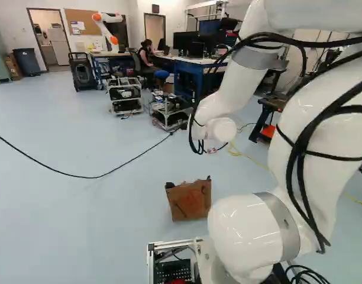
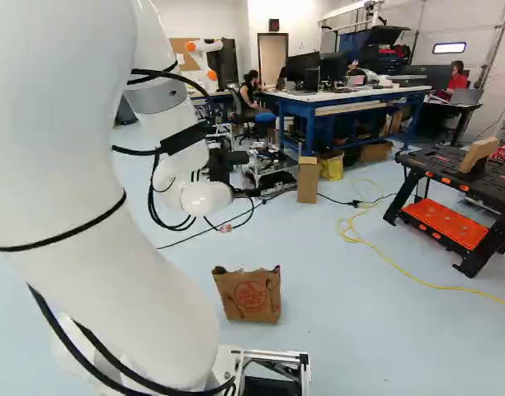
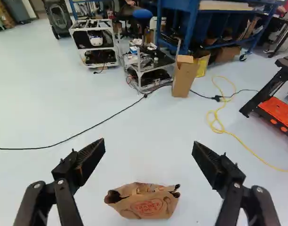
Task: Pick up the grocery bag from the ground
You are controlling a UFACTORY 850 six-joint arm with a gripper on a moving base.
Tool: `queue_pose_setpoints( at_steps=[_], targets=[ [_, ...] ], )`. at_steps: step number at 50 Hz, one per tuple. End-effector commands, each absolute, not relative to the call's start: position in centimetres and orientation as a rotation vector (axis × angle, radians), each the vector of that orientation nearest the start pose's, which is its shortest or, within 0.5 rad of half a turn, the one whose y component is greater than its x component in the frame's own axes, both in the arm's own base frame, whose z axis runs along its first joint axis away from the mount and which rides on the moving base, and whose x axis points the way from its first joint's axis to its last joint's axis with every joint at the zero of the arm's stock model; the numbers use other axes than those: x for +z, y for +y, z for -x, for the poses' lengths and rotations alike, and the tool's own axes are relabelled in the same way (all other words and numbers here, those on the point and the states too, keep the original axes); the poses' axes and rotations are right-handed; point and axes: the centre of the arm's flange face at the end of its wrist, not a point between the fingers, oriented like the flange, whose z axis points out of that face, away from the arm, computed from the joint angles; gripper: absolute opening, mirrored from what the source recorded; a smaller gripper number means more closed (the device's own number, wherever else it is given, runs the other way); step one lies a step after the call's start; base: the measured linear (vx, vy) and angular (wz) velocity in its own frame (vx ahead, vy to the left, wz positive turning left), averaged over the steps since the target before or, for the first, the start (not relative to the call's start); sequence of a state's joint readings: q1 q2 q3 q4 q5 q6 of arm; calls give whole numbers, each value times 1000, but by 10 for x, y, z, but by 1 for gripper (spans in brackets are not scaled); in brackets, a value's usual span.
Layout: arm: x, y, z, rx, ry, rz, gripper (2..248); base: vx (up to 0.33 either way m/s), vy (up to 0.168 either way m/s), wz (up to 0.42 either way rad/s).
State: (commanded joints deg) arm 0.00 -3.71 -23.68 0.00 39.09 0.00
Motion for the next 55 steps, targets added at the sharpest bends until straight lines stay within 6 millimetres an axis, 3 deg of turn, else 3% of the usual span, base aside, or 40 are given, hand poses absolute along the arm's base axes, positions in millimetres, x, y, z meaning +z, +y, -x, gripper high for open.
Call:
queue_pose_setpoints(
  at_steps=[26,43,55],
  targets=[
    [338,0,-427,-1188,0,2908,247,0,0,0],
    [334,0,-444,-1151,0,2923,247,0,0,0],
    [312,0,-457,-1094,0,2945,247,0,0,0]
  ],
)
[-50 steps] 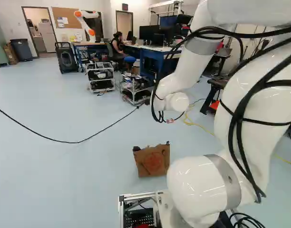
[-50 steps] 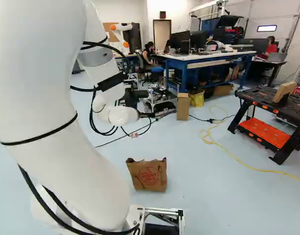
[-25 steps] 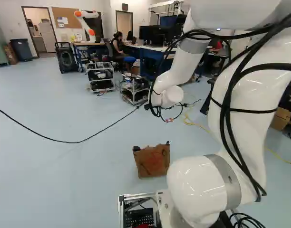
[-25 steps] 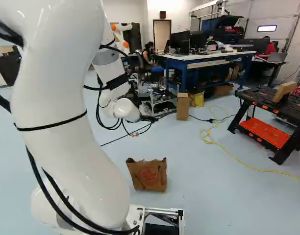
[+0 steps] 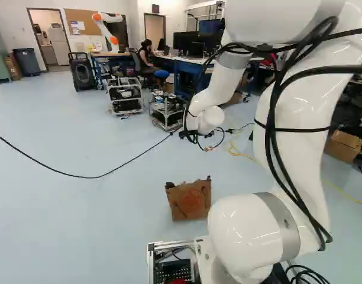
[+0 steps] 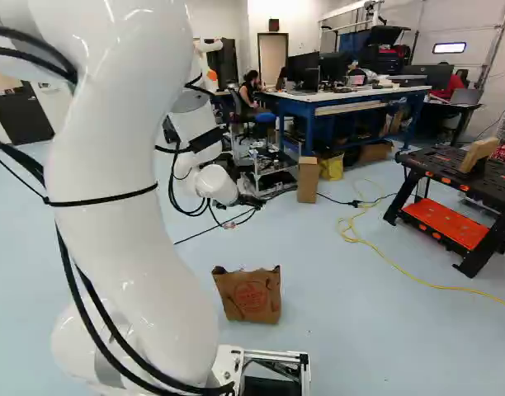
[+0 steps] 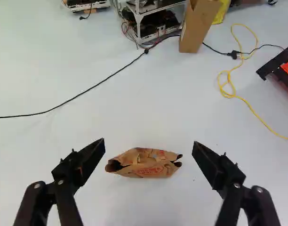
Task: Pick up the grocery bag from the ground
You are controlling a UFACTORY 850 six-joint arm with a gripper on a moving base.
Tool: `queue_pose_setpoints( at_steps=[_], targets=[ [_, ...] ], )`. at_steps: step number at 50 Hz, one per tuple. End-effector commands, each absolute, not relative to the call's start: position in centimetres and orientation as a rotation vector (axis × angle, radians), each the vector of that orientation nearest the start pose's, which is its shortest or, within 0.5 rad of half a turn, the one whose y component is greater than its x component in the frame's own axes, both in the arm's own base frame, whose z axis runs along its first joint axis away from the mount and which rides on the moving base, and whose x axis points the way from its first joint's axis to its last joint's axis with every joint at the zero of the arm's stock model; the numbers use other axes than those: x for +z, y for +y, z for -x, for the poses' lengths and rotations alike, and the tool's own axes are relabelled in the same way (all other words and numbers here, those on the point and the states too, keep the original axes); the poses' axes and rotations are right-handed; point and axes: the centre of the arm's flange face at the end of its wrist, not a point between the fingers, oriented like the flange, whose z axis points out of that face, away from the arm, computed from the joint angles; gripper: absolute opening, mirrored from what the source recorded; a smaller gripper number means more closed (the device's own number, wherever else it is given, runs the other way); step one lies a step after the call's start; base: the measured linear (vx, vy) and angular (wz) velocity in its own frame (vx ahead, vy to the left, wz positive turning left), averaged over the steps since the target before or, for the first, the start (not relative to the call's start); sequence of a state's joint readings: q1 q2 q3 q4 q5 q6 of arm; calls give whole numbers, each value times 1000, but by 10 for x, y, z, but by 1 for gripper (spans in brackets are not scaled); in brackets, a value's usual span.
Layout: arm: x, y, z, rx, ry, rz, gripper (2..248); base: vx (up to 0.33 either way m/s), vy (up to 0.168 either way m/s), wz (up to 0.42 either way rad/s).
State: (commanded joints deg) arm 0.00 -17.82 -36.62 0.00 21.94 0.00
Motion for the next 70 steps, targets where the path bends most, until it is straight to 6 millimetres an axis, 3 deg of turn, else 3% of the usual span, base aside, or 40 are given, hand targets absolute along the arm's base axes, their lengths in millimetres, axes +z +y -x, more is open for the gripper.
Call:
queue_pose_setpoints(
  at_steps=[39,70],
  targets=[
    [218,0,-503,-895,-19,3015,247,0,0,0],
    [139,-1,-520,-731,-932,3064,247,0,0,0]
  ],
)
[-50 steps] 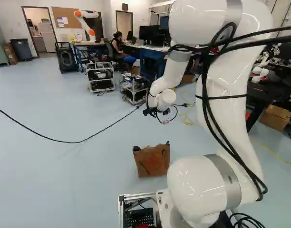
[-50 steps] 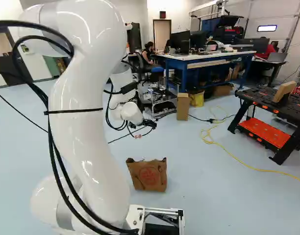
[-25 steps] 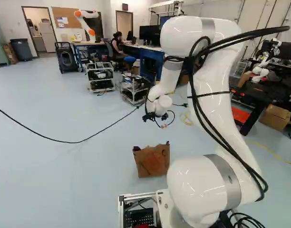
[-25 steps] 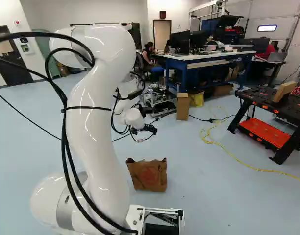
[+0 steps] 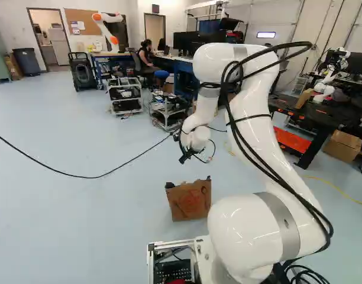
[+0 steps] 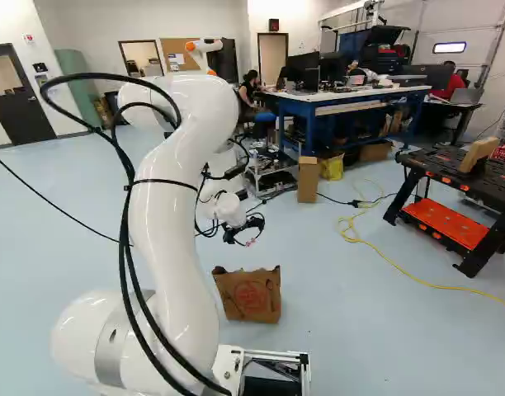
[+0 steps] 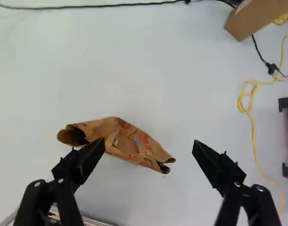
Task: Pick up the grocery bag from the ground
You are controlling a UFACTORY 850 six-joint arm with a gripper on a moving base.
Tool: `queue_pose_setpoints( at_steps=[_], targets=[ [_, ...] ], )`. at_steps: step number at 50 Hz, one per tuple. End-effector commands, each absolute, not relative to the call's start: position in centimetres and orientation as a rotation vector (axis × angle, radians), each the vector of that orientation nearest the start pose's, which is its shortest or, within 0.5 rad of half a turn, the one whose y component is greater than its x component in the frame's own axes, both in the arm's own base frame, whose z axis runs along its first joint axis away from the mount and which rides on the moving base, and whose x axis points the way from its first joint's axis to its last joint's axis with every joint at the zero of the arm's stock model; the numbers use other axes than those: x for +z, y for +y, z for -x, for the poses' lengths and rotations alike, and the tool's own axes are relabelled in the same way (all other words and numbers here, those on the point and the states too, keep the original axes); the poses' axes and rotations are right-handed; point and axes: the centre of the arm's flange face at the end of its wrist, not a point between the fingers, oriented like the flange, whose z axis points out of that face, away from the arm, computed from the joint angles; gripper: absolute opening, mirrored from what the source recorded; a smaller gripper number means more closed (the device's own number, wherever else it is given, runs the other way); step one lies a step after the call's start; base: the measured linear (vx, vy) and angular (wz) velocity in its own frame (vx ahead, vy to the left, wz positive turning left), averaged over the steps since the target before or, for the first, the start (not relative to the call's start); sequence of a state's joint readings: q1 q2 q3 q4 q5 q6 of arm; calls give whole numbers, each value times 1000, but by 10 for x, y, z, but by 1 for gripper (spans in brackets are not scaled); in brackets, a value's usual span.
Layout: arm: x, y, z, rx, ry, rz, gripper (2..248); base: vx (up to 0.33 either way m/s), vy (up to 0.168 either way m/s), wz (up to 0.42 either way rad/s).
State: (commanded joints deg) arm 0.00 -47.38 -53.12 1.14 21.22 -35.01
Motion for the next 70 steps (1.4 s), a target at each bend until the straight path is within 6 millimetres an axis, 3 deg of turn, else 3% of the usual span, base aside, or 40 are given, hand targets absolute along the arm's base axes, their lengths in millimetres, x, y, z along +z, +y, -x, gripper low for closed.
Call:
queue_pose_setpoints(
  at_steps=[25,47,58,70],
  targets=[
    [69,1,-524,-449,-1796,2745,247,0,0,0],
    [7,1,-530,-301,-2406,2273,247,0,0,0],
    [-23,1,-532,-252,-2632,2022,247,0,0,0],
    [-31,1,-533,-242,-2672,1970,247,0,0,0]
  ],
)
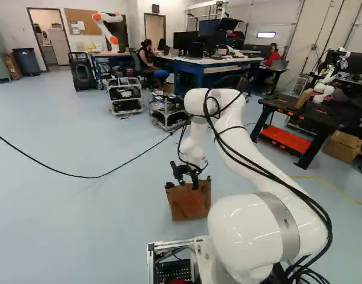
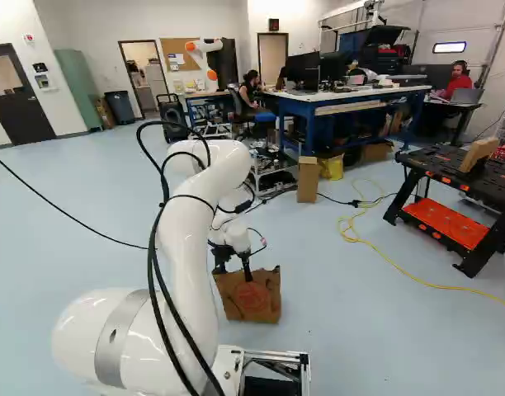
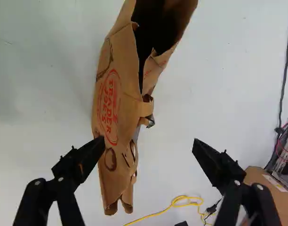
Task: Pick up the grocery bag from the ground
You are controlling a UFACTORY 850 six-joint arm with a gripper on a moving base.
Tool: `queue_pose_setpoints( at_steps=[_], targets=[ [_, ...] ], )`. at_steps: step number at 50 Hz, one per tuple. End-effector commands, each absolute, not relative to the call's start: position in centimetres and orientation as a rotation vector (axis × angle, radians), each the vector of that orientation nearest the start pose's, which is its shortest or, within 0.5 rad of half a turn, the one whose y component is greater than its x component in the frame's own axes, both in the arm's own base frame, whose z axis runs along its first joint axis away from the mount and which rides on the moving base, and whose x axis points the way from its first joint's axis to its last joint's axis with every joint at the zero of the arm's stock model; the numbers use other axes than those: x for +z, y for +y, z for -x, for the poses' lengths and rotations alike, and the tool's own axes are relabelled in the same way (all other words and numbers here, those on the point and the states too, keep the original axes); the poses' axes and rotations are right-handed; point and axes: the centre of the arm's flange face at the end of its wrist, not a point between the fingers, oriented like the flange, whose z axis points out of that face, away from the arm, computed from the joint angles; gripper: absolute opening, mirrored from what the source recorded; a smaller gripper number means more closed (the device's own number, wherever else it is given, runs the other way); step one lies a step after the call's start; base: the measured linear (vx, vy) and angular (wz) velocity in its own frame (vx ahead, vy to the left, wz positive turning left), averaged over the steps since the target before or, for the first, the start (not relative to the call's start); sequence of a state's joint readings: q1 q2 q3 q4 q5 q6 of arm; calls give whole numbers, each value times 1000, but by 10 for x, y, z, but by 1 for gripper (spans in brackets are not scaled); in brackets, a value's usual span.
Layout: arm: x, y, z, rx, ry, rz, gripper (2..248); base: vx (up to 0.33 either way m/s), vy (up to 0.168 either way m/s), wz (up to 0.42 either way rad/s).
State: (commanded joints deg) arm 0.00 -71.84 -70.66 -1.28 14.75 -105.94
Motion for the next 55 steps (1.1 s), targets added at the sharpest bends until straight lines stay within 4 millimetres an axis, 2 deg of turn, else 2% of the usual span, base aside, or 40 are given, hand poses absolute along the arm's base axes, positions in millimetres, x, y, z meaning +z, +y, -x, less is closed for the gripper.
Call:
queue_pose_setpoints(
  at_steps=[10,35,49,50,54,55],
  targets=[
    [-38,1,-533,212,2376,-1747,247,0,0,0],
    [-105,1,-536,194,2391,-1758,247,0,0,0],
    [-113,1,-537,193,2392,-1759,247,0,0,0],
    [-113,1,-537,193,2392,-1759,233,0,0,0],
    [-113,1,-537,193,2392,-1759,233,0,0,0],
    [-113,1,-537,193,2392,-1759,194,0,0,0]
  ],
)
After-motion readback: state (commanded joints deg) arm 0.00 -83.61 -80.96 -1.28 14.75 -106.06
